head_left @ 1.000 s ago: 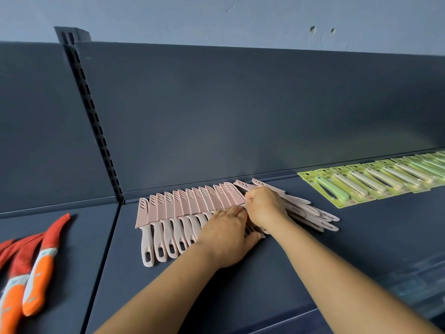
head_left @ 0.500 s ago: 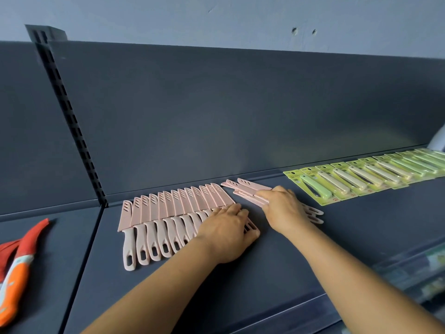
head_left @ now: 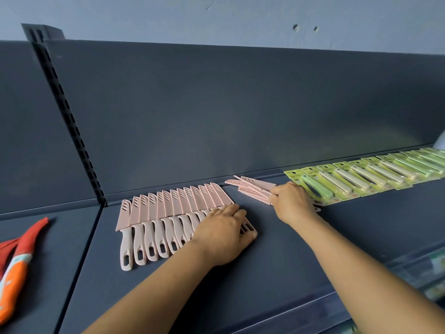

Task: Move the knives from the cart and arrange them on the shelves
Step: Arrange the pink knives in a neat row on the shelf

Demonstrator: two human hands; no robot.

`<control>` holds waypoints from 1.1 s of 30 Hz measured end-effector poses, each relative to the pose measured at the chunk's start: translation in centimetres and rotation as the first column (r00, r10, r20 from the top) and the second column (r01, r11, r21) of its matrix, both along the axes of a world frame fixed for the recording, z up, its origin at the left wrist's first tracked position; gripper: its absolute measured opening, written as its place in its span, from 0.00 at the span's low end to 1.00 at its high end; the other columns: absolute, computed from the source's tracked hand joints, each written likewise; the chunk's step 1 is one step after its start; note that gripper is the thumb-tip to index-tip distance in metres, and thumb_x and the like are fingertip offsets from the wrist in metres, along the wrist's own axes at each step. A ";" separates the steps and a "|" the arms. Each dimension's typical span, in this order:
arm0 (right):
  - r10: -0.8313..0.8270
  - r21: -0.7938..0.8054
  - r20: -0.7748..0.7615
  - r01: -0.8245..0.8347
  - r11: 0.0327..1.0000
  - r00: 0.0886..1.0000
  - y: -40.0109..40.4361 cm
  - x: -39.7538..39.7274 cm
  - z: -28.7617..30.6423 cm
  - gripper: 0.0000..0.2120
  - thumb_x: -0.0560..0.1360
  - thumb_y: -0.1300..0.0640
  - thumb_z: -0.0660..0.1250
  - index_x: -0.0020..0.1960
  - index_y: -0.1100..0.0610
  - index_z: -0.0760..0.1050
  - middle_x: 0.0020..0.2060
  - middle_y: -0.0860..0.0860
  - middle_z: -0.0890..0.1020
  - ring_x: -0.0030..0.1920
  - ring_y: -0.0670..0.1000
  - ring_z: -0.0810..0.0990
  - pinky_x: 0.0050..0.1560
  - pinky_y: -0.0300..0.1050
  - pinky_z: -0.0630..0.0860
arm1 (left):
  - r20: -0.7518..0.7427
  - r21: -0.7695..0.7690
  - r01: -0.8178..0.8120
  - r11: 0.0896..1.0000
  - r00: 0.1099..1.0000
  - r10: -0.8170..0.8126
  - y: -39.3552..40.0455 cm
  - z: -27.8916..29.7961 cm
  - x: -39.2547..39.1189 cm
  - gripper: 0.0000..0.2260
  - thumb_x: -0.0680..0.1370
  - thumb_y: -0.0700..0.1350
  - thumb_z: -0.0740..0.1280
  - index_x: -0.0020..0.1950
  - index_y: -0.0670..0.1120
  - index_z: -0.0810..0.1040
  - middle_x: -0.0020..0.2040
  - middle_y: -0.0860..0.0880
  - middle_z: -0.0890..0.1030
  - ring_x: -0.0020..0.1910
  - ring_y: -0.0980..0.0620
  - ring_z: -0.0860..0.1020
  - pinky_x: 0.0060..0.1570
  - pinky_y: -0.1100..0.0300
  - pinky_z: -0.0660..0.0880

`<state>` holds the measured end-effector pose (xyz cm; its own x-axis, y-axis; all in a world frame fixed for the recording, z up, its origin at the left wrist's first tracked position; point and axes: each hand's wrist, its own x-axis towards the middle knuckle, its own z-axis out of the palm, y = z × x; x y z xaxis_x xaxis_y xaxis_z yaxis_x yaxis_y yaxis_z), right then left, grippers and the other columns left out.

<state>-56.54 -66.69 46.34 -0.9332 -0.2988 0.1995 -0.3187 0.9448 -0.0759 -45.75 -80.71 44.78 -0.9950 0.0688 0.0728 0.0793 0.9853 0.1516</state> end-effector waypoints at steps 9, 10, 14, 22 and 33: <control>0.179 -0.568 0.203 -0.033 0.823 0.963 -2.7 2.7 0.0 0.14 0.78 0.60 0.60 0.61 0.51 0.77 0.55 0.50 0.82 0.52 0.52 0.77 0.47 0.39 0.69 | -0.020 0.000 -0.005 1.000 1.000 0.005 -0.1 -0.2 0.1 0.25 0.80 0.59 0.55 0.72 0.48 0.65 0.74 0.50 0.64 0.72 0.49 0.62 0.71 0.59 0.53; 0.188 -0.570 0.248 -0.014 0.822 0.950 -3.1 3.0 -0.1 0.15 0.78 0.60 0.60 0.61 0.50 0.77 0.57 0.49 0.81 0.54 0.52 0.77 0.49 0.38 0.69 | -0.018 -0.001 -0.006 1.000 1.000 0.006 -0.2 -0.2 0.1 0.25 0.80 0.59 0.55 0.73 0.48 0.65 0.74 0.51 0.63 0.72 0.49 0.62 0.71 0.59 0.53; 0.135 -0.515 0.315 0.050 0.856 0.939 -4.2 3.3 -0.3 0.18 0.78 0.63 0.58 0.65 0.51 0.75 0.63 0.51 0.78 0.63 0.54 0.74 0.58 0.41 0.70 | -0.009 0.020 -0.011 1.000 1.000 0.011 -0.5 -0.4 0.3 0.25 0.80 0.59 0.56 0.73 0.49 0.64 0.74 0.51 0.63 0.72 0.49 0.62 0.71 0.59 0.54; 0.099 -0.325 0.312 0.008 0.946 0.945 -5.0 2.8 -0.6 0.12 0.74 0.65 0.57 0.33 0.56 0.70 0.34 0.52 0.74 0.43 0.58 0.72 0.31 0.41 0.65 | -0.029 0.085 0.004 0.996 1.000 -0.002 -0.8 -0.5 0.3 0.27 0.79 0.59 0.58 0.75 0.49 0.61 0.73 0.51 0.64 0.70 0.50 0.65 0.69 0.60 0.56; -0.003 -0.066 0.093 0.010 0.998 0.996 1.3 0.9 -0.8 0.14 0.76 0.63 0.61 0.60 0.55 0.75 0.57 0.56 0.73 0.56 0.58 0.74 0.47 0.42 0.69 | 0.020 -0.006 0.029 1.000 0.999 -0.029 0.9 0.2 -1.2 0.26 0.80 0.60 0.55 0.76 0.50 0.60 0.77 0.49 0.58 0.75 0.49 0.58 0.73 0.57 0.51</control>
